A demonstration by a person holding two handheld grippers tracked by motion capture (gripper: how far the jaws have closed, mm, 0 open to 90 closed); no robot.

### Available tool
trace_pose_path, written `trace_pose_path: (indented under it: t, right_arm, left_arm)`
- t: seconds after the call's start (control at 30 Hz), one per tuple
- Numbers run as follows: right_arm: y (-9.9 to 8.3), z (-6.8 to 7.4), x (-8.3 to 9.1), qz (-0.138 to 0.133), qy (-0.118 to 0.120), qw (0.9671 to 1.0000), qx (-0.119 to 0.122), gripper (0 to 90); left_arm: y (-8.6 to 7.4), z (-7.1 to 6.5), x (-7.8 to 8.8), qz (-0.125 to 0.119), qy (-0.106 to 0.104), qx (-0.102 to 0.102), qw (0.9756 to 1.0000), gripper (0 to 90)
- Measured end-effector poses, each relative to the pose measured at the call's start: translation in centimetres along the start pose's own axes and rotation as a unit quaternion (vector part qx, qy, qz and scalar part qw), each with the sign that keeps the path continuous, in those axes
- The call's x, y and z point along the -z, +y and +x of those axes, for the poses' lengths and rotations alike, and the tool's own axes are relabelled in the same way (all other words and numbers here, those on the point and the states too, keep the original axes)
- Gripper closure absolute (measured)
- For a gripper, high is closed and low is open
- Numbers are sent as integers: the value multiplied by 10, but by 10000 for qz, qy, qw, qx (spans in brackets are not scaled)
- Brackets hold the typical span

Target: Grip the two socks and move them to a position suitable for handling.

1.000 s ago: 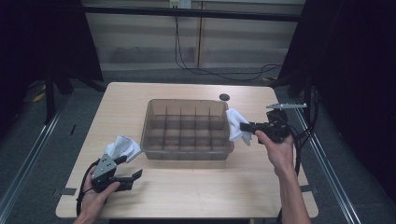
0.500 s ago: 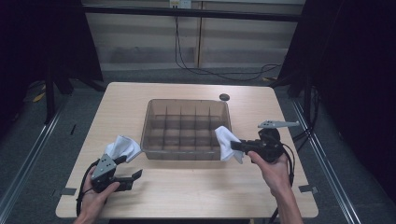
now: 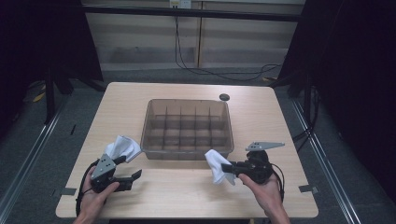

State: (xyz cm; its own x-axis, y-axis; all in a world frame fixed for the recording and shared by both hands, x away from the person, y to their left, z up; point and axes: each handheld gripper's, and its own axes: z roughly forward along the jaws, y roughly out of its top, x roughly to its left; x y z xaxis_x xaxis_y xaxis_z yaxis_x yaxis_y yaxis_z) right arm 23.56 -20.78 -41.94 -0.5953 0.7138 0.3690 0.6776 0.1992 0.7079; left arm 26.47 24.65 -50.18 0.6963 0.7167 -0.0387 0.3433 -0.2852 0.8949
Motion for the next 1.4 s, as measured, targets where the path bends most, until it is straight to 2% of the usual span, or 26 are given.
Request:
trace_pose_path:
  t: [0.1,0.17,0.23,0.27,0.3,0.47,0.63,0.7,0.77,0.97,1.03,1.13,1.2,1.23,1.27,1.33,1.4]
  right_arm:
    - [-9,0,-8,57,29,10000,10,797]
    - [-13,1,-13,118,2,9998,166,794]
    - [-14,1,-17,126,31,9998,146,793]
    - [-17,2,-24,272,43,9994,192,792]
    - [-18,2,-26,289,41,9994,206,790]
    - [-26,-4,-43,452,50,9989,93,746]
    - [-28,-8,-46,384,-9,9993,10,589]
    - [-28,-9,-46,321,78,9994,-51,511]
    - [-27,-8,-44,253,4,9997,-17,440]
    - [-29,-11,-29,-143,10,9999,-17,235]
    - [-31,-14,-20,-272,-94,9996,61,140]
    - [-36,-23,-4,-627,-330,9975,-44,189]
    - [-41,-32,6,-850,-614,9942,-218,245]
    - [-45,-43,12,-959,-960,9904,-267,229]
    - [-45,-43,12,-959,-960,9904,-267,229]
    - [-49,-52,15,-997,-1267,9866,-248,207]
    - [-53,-63,20,-1121,-1441,9830,-176,208]
  left_arm:
    - [0,0,0,1,2,-14,10000,164]
    - [0,0,0,13,21,-19,10000,164]
    - [0,1,0,4,45,-22,10000,160]
    - [0,1,0,5,42,-20,10000,159]
    - [0,1,0,2,46,-19,10000,159]
    - [0,0,0,8,43,-24,10000,159]
    - [0,0,0,7,14,10,10000,159]
    - [0,0,0,14,25,9,10000,159]
    - [0,1,0,32,19,3,10000,159]
    - [0,1,1,9,49,34,10000,159]
    - [0,2,1,12,58,85,9999,159]
    - [0,2,2,-7,78,200,9998,157]
    - [0,3,2,-37,41,270,9996,158]
    - [0,4,3,-20,58,221,9997,156]
    - [0,4,3,-6,65,180,9998,156]
    - [0,6,4,14,42,337,9994,157]
    - [0,9,3,102,51,381,9992,158]
